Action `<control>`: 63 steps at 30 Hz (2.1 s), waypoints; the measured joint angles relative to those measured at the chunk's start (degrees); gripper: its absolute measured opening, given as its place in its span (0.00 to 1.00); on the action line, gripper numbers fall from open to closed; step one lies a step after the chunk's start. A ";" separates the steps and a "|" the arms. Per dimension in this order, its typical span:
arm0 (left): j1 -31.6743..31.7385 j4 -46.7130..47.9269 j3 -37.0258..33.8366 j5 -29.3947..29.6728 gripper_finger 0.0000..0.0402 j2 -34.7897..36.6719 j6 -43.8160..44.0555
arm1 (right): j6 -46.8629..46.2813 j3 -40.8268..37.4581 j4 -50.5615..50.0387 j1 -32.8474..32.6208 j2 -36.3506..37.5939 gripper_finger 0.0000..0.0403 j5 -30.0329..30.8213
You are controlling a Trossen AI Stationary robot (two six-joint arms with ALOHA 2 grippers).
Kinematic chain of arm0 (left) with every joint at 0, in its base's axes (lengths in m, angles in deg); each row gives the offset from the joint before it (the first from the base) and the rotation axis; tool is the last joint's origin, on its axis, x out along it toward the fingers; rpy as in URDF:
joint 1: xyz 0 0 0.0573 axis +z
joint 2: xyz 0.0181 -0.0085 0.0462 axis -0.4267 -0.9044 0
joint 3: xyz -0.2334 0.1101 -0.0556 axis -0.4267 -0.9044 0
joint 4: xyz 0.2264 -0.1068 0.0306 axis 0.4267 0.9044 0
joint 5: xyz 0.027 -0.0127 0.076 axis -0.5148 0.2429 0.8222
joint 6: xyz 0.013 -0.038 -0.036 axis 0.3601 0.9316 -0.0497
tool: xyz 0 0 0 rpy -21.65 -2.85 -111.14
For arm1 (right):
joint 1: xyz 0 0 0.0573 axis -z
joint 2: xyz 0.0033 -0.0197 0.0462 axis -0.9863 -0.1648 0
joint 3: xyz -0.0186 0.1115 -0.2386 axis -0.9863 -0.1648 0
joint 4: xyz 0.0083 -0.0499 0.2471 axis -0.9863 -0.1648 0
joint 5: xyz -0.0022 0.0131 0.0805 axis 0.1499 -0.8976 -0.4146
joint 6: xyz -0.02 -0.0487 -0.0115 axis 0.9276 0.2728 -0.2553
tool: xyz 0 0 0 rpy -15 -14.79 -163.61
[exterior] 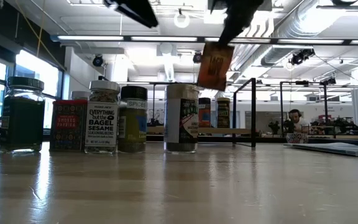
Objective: Shelf spices
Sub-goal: Put the orange seasoning pack on the shelf
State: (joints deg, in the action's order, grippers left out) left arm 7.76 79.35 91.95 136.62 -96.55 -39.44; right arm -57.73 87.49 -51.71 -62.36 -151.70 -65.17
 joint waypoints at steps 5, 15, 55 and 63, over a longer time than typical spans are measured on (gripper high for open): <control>-4.06 8.88 0.00 7.48 0.30 0.43 9.39 | 5.28 2.61 -1.69 7.33 -6.32 0.00 -3.04; -9.69 15.87 -0.04 14.65 0.30 0.40 20.08 | 8.73 2.72 -2.48 13.74 -13.37 0.00 -7.28; -10.58 15.41 -0.04 16.11 0.30 0.40 20.60 | 23.20 2.61 -6.56 15.80 -14.25 0.06 -4.11; -10.58 15.43 -0.04 16.09 0.30 0.40 20.65 | 21.61 2.61 -6.53 15.80 -14.28 0.28 -4.22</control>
State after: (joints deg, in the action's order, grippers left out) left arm -2.81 94.78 91.90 152.71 -96.15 -18.79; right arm -36.12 90.11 -58.24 -46.56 -165.98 -69.39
